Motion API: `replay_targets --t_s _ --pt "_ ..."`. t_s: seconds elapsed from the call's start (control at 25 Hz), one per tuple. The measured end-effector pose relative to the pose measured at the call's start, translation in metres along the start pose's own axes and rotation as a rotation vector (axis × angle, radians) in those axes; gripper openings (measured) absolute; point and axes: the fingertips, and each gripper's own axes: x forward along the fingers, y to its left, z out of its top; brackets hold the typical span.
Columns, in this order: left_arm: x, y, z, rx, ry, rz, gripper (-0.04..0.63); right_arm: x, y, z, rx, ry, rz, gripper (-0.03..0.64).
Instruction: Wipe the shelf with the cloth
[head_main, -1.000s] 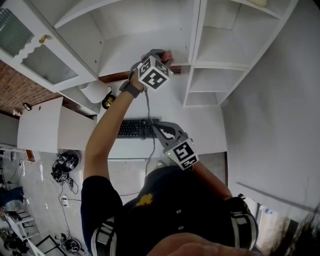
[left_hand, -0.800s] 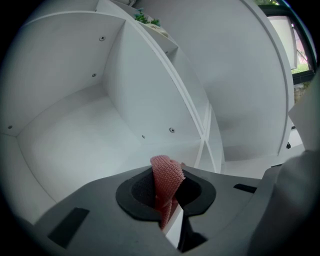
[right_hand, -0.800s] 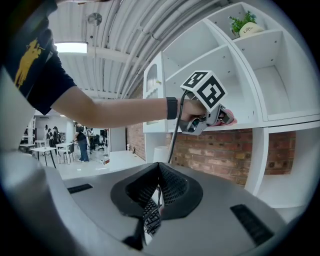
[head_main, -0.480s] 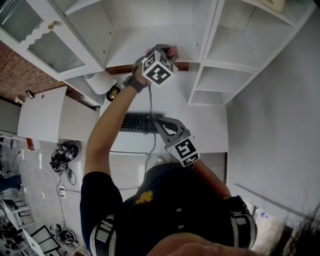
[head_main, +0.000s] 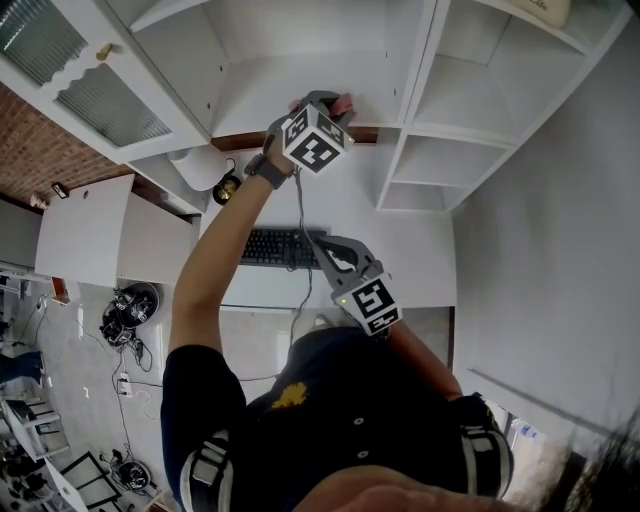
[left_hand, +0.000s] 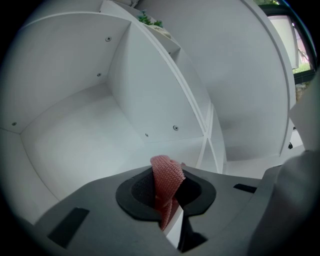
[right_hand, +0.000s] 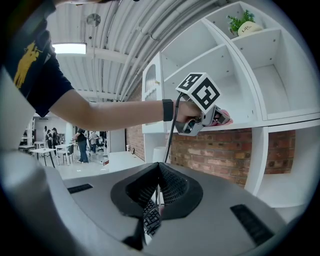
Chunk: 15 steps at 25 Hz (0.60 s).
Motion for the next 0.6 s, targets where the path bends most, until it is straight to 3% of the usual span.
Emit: replay_targets --t_s 0.6 --pt "-0.0037 0.0026 -0.0015 0.008 -0.021 0.027 0.067 -0.0037 -0.0039 -0.0002 0.002 -0.001 -0.017 0.005"
